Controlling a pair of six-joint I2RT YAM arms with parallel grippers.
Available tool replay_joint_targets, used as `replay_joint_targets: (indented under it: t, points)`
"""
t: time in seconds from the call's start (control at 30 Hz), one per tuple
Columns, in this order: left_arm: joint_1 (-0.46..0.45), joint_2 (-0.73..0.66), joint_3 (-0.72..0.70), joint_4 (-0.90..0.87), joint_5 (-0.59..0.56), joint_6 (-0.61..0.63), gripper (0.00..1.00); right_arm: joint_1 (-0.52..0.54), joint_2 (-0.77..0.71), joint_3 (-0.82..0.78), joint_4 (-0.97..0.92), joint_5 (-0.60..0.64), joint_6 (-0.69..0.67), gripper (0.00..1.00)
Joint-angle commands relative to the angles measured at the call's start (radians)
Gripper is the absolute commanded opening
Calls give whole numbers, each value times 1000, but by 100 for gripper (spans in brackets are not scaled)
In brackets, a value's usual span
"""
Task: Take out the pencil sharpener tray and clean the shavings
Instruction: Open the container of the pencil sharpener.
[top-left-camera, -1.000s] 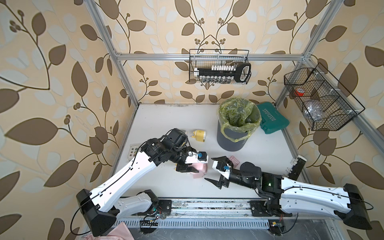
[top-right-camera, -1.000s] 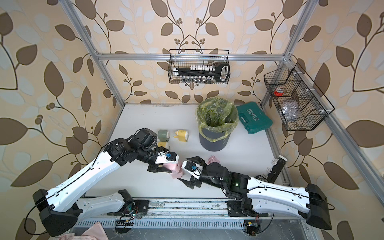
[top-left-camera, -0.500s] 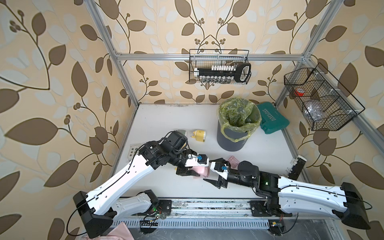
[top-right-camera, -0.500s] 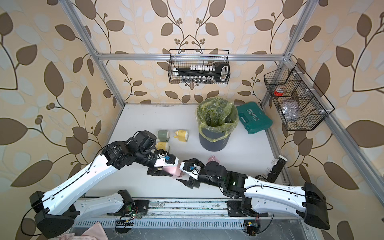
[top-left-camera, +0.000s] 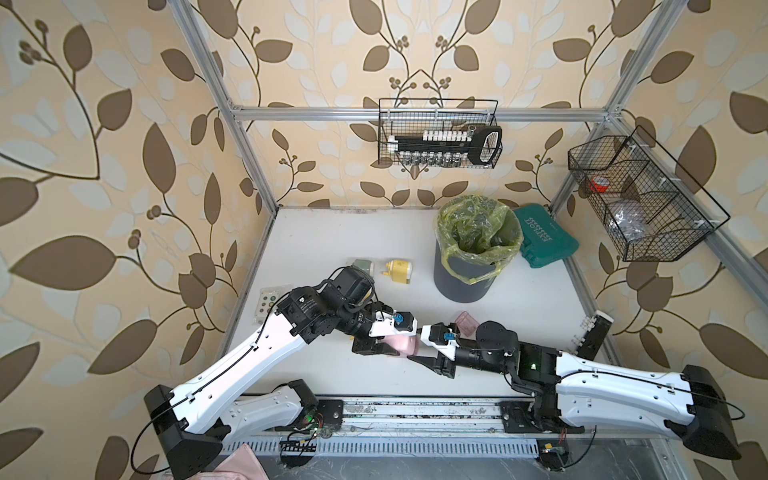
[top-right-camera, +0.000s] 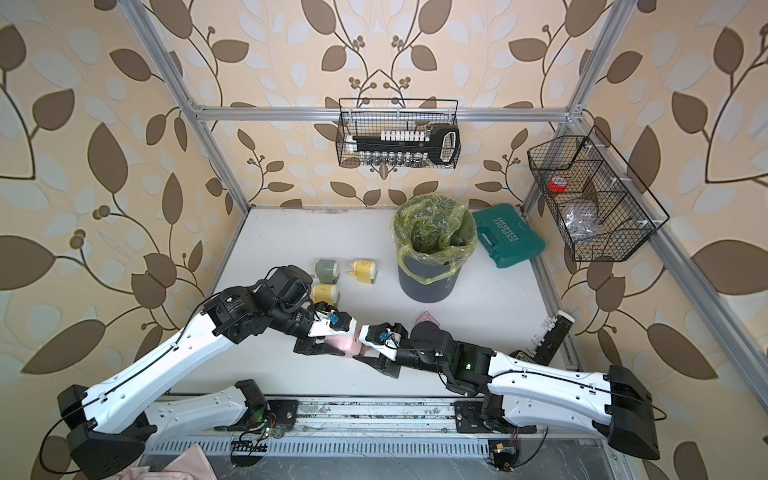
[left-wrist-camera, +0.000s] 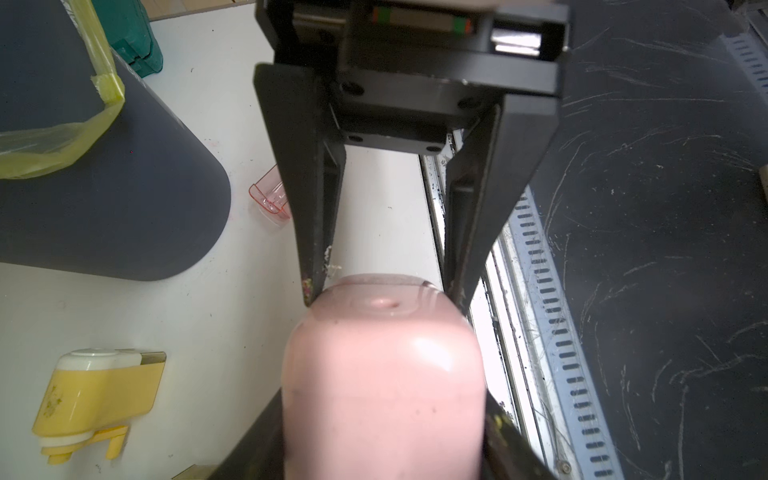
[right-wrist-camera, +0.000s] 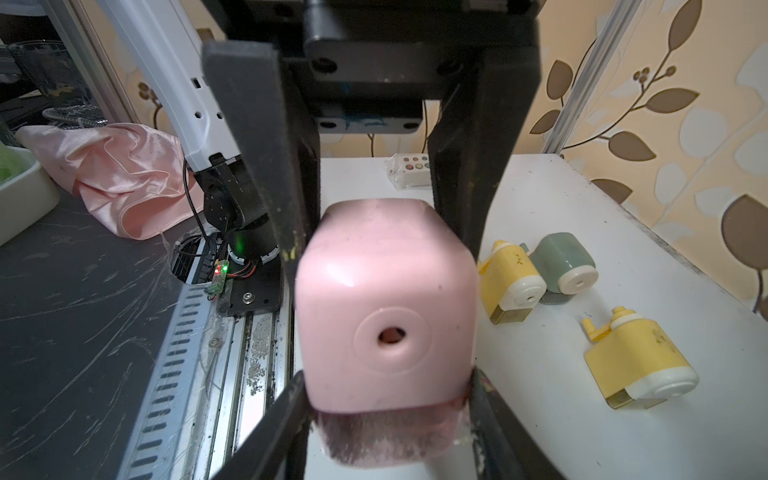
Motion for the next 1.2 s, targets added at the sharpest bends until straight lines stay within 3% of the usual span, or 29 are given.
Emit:
replay_joint_targets:
  t: [0.0,0.3,1.17]
  points:
    - [-10,-29,10,5,37,-6,0,-10,8,6,-8,-25,20,58]
    - [-26,-46,9,-27,30,-7,0,-16,22,17,-28,-83,47,60]
    - [-57,-57,-46,1,17,-42,0,-16,20,20,-9,-95,80,48]
